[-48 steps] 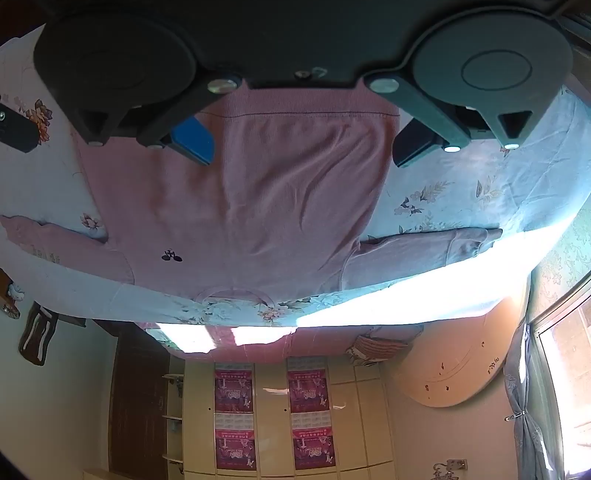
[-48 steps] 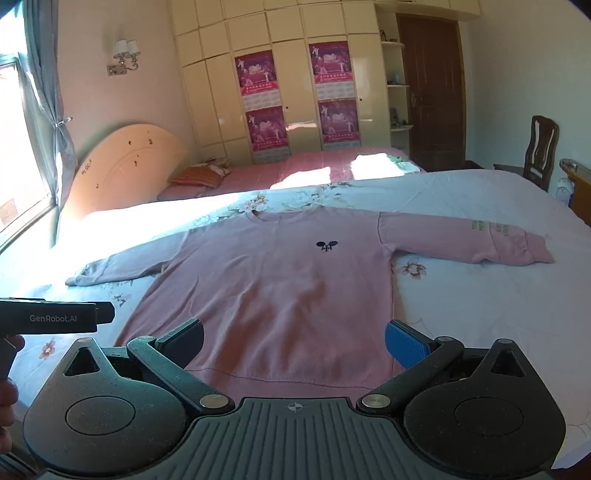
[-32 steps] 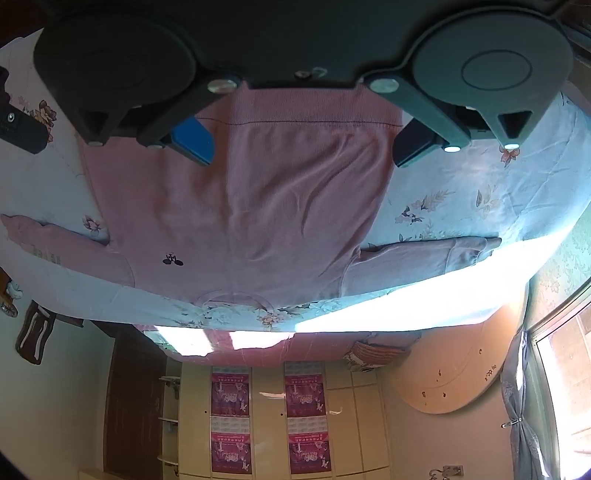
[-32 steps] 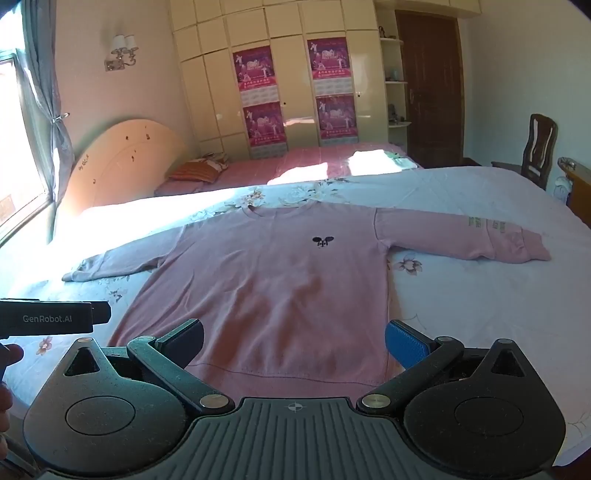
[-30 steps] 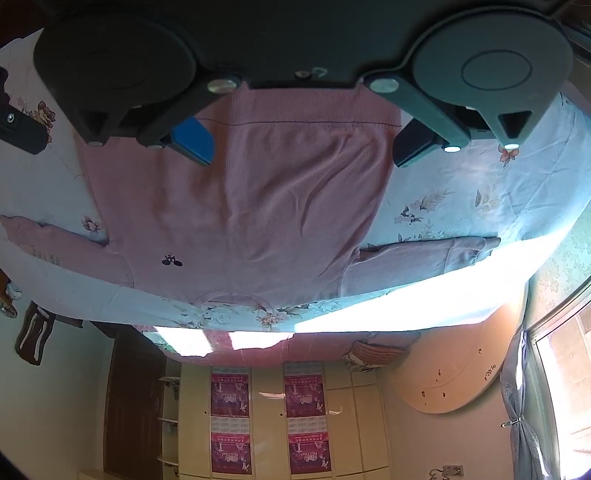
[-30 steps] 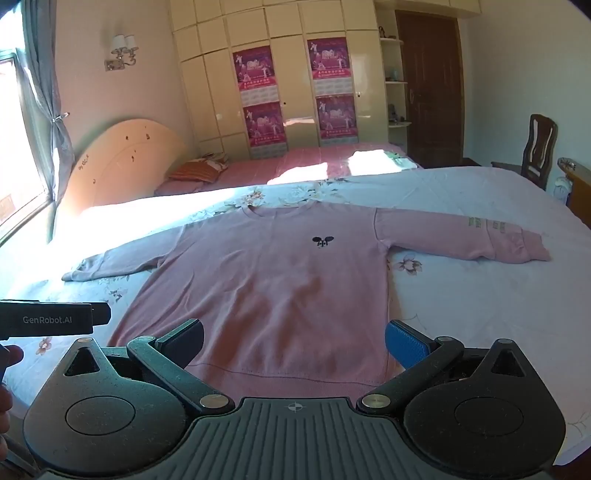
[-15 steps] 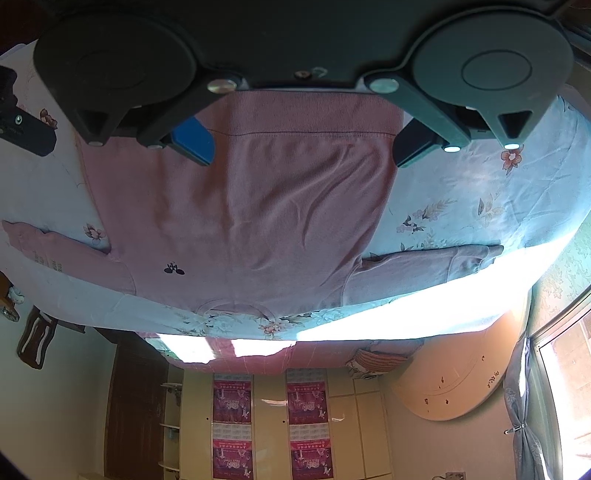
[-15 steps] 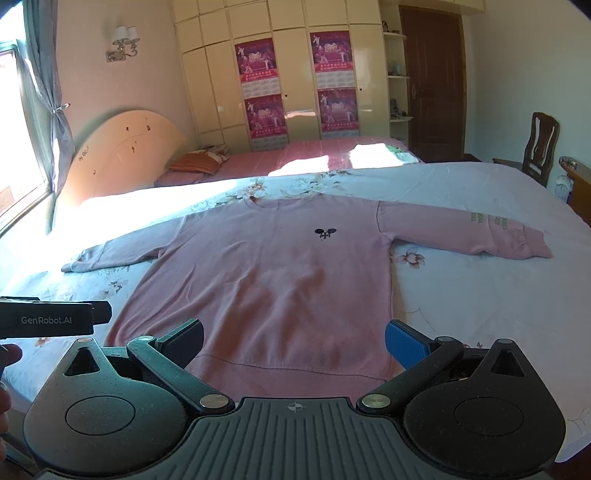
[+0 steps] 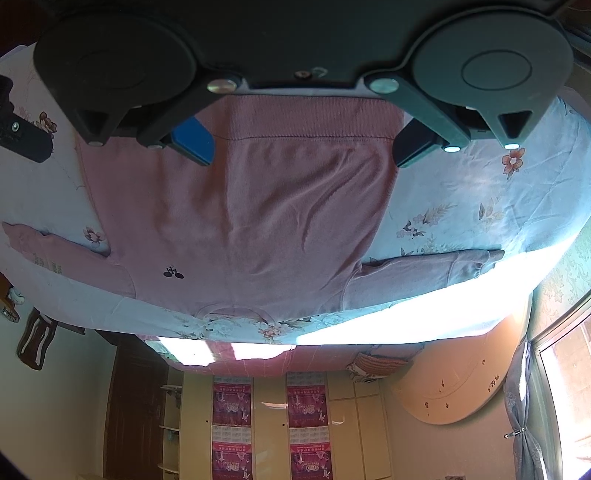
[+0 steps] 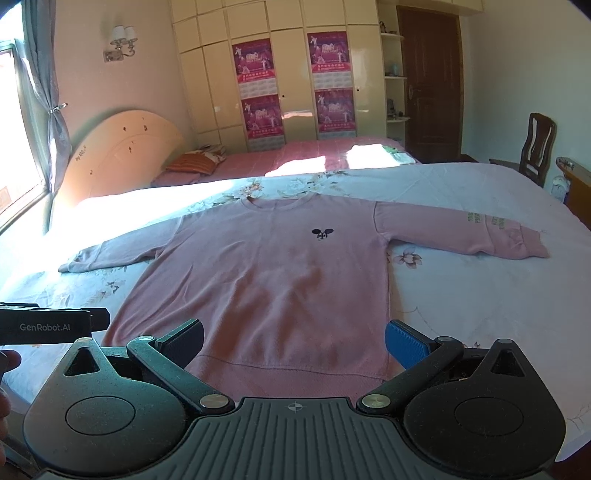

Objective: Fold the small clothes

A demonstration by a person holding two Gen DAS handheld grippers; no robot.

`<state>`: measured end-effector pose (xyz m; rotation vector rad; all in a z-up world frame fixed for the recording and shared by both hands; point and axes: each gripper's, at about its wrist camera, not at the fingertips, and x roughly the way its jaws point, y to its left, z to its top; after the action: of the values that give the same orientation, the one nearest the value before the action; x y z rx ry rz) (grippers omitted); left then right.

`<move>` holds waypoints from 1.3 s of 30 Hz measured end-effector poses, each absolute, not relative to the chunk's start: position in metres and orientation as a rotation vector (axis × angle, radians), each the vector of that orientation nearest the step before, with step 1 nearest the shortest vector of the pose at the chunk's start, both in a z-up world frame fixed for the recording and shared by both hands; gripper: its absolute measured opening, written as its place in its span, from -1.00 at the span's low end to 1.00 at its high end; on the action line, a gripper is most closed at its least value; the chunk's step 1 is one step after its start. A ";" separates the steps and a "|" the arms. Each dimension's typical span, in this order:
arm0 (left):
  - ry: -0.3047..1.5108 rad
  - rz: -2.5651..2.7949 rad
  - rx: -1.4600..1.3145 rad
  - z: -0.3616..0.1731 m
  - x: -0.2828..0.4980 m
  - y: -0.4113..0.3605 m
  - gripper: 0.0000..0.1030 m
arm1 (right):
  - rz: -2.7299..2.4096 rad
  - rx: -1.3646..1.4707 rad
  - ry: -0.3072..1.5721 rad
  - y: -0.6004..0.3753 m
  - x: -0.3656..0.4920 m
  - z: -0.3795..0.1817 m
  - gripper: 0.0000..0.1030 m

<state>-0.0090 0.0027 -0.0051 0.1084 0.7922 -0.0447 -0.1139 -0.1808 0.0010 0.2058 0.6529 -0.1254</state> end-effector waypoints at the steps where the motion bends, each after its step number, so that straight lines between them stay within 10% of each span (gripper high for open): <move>1: 0.793 -0.045 0.108 -0.005 -0.009 0.003 0.99 | -0.125 0.206 0.653 -0.181 -0.114 0.001 1.00; 39: 0.847 -0.059 0.121 -0.018 -0.013 0.000 0.99 | -0.115 0.211 0.715 -0.173 -0.113 -0.009 1.00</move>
<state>-0.0134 0.0004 -0.0180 0.1209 0.8467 -0.0594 -0.1131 -0.1728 -0.0087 0.2109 0.7145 -0.1152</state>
